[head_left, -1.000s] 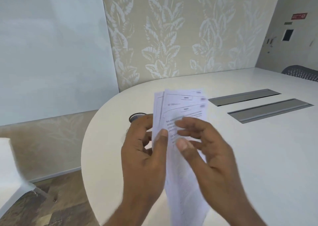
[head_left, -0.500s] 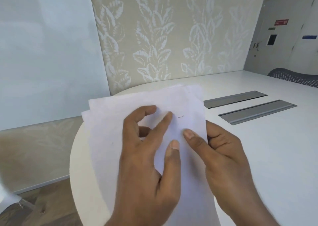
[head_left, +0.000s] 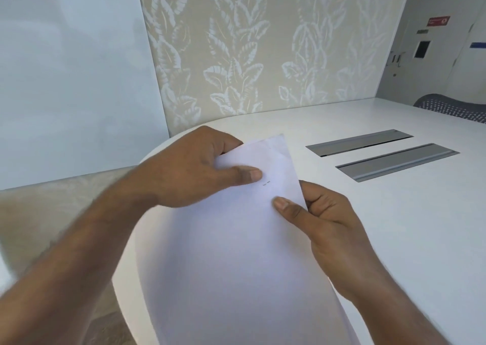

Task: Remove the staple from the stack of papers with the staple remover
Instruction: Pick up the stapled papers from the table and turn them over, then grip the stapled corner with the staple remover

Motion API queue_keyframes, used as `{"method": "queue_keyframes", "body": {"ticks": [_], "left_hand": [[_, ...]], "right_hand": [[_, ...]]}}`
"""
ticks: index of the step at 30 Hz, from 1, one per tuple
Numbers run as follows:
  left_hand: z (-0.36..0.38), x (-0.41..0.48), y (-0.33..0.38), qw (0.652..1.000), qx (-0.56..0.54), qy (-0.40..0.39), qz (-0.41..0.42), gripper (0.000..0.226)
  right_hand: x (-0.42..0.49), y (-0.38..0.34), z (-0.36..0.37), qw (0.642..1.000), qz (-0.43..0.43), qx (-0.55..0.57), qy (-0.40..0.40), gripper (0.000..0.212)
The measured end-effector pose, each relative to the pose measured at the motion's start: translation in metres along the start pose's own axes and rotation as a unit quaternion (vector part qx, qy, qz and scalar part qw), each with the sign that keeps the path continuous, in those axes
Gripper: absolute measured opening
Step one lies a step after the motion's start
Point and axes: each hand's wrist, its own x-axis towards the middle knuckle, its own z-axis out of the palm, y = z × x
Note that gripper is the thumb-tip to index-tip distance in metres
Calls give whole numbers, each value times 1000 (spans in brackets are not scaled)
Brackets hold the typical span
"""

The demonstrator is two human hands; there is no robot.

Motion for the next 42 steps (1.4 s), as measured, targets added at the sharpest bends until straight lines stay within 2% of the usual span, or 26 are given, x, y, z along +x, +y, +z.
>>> {"method": "queue_keyframes", "body": {"ticks": [3, 6, 9, 11, 13, 15, 17, 22, 26, 28, 31, 32, 34, 36, 37, 39, 42], "left_hand": [[3, 9, -18, 999, -30, -40, 1, 38], [17, 20, -38, 996, -39, -73, -26, 37], [30, 30, -56, 993, -36, -93, -63, 36], [35, 34, -66, 992, -34, -90, -79, 34], [38, 38, -74, 992, -36, -90, -82, 37], [39, 40, -80, 992, -35, -90, -77, 40], [40, 42, -85, 993, -37, -88, -73, 40], [47, 49, -94, 993, -41, -83, -78, 36], [51, 52, -100, 992, -39, -92, -81, 36], [53, 53, -103, 991, -33, -96, -83, 34], [56, 56, -108, 992, -10, -91, -90, 31], [57, 56, -109, 991, -5, -95, -89, 33], [59, 56, -110, 991, -7, -101, -90, 38], [59, 57, -110, 990, -14, -99, -95, 40], [58, 57, -109, 990, -16, -99, -97, 42], [56, 57, -106, 990, -20, -103, -92, 46], [51, 53, -100, 990, -44, -111, -74, 36]], "right_hand": [[8, 15, -3, 999, 23, -1, -22, 15], [20, 35, -15, 999, 38, -26, -28, 18], [38, 65, -40, 996, 68, -41, 44, 31], [50, 91, -60, 986, 81, -95, 106, 28], [62, 122, -82, 957, 70, -241, 148, 17], [72, 150, -100, 906, 53, -388, 159, 8], [81, 174, -111, 865, 51, -478, 140, 19], [106, 210, -109, 803, 92, -587, 43, 56], [125, 226, -102, 735, 71, -673, 25, 46], [133, 229, -101, 725, 77, -684, 20, 35], [137, 233, -104, 733, 77, -675, 18, 27], [135, 232, -105, 751, 72, -656, 22, 24], [129, 226, -104, 833, 77, -545, 44, 18], [118, 211, -101, 927, 96, -359, 52, 10], [111, 200, -98, 958, 105, -263, 47, 7], [93, 177, -91, 988, 98, -121, 23, 8], [70, 141, -80, 997, 52, -48, -12, 13]]}}
